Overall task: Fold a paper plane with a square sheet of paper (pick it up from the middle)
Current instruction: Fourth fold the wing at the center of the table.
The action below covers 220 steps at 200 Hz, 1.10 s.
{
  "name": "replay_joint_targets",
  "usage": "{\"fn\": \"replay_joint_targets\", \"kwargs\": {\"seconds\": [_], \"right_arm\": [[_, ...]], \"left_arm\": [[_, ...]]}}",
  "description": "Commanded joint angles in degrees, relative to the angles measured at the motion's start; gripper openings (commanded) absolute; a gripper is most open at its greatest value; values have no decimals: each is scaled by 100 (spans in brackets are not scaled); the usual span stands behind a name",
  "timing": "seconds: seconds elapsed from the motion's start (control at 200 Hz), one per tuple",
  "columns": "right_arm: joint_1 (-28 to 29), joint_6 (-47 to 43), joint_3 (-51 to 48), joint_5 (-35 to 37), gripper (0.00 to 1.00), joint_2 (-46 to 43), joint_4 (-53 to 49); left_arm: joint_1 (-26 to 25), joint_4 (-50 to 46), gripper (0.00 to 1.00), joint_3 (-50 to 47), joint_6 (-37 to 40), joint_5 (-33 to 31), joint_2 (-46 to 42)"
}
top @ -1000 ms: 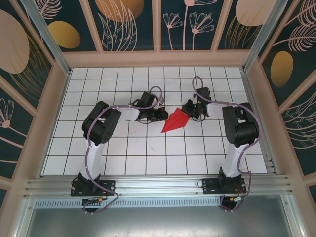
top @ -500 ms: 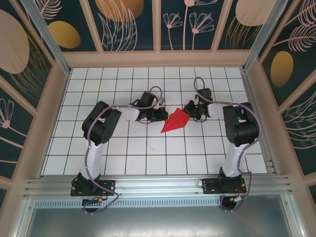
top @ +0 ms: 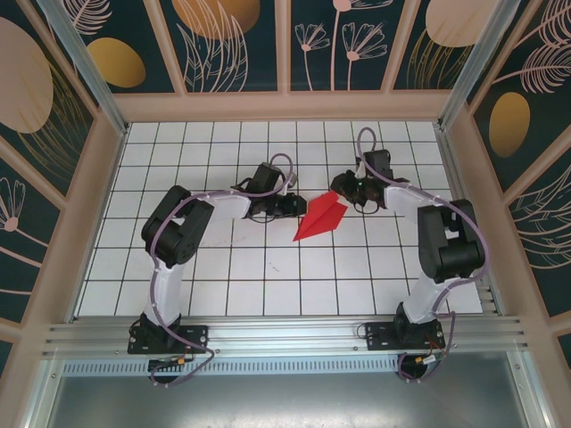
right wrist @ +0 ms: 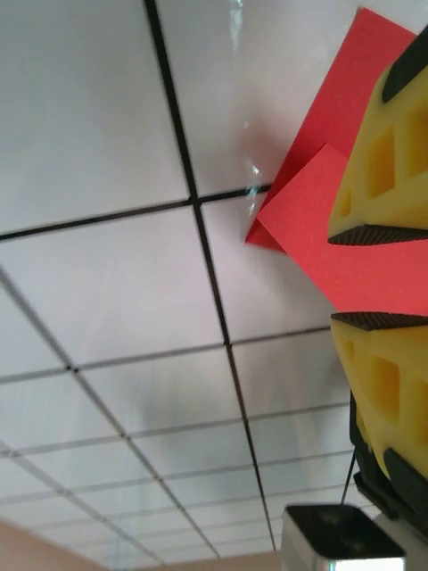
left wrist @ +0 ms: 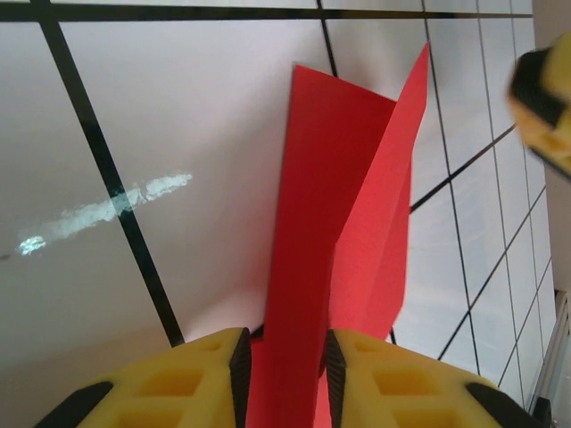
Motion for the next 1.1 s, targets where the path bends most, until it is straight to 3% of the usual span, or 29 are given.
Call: {"fn": "replay_joint_targets", "kwargs": {"seconds": [0.0,0.145,0.56,0.901,1.096], "right_arm": [[-32,-56,-429,316,35,-502,-185],[-27,41,-826,333,42,-635,-11],[286,149,-573,-59,42,67,235],[344,69,-446,-156,40,371,233],[344,48,-412,-229,40,498,253]], "left_arm": [[-8,9,37,-297,-48,-217,-497],[-49,315,40,-810,-147,-8,-582],[-283,919,47,-1342,-258,37,-842],[-308,567,26,-814,-46,153,-394],[-367,443,21,-676,3,218,-205]]}}
